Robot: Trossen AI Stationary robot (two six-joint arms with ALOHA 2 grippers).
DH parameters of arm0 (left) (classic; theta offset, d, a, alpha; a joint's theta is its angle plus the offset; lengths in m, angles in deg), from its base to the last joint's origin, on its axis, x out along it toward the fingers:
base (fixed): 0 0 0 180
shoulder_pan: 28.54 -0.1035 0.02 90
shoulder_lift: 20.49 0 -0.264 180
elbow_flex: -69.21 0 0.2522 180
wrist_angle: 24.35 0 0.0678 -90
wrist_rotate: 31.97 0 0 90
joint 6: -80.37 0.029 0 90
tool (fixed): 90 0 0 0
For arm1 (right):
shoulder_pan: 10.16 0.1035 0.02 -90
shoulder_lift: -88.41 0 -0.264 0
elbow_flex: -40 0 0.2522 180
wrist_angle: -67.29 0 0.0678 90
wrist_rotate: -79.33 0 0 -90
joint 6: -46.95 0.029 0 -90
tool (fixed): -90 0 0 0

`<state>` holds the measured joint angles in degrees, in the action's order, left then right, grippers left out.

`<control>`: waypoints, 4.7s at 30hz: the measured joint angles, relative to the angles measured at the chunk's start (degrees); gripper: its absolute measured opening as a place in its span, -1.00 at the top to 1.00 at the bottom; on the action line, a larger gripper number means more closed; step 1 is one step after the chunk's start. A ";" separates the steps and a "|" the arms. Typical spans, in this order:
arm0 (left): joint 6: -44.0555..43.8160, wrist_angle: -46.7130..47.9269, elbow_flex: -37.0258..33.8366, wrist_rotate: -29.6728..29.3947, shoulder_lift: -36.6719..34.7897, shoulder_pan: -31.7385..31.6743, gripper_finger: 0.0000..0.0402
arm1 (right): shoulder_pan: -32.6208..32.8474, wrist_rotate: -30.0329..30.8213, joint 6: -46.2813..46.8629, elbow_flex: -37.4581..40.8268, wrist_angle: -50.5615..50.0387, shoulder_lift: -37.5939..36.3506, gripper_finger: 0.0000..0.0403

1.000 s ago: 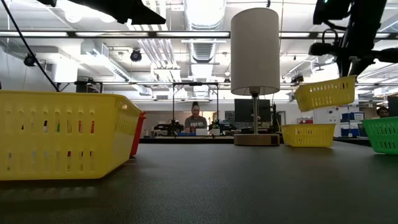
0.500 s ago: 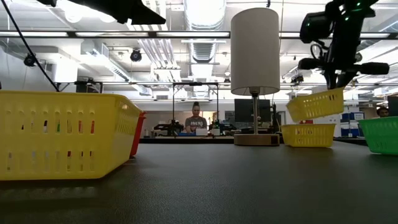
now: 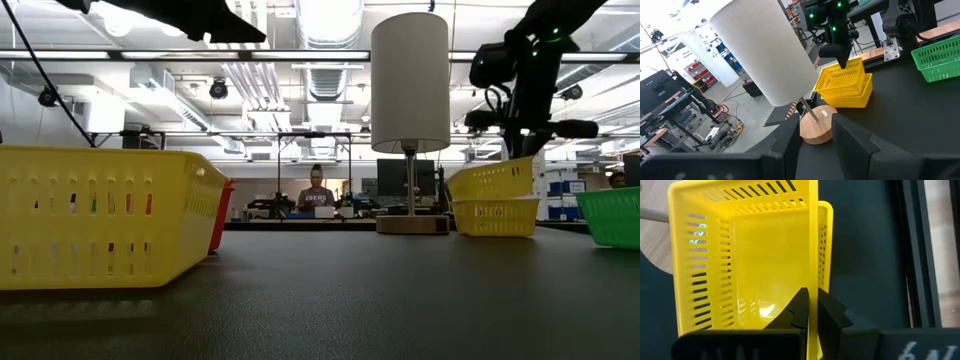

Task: Stack baskets by color
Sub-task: Stack the bottom right yellow bin on top of the top right yellow bin, then stack the left red bin on top of the right red bin

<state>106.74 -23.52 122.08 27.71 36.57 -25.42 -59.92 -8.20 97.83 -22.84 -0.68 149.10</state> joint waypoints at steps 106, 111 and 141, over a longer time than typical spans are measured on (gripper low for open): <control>-75.40 57.41 14.98 31.55 19.43 29.60 0.52 | 71.49 27.03 -53.87 0.09 53.19 3.79 0.03; -77.06 60.14 17.01 33.66 19.39 31.87 0.52 | 71.49 25.52 -58.14 0.81 56.74 5.09 -0.01; -89.42 64.27 10.81 40.99 21.15 50.90 0.08 | 71.49 25.54 -57.73 0.81 57.94 5.11 -0.01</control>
<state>17.32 40.75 132.89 68.70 57.71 25.48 11.57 17.34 40.10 -22.04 57.27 154.21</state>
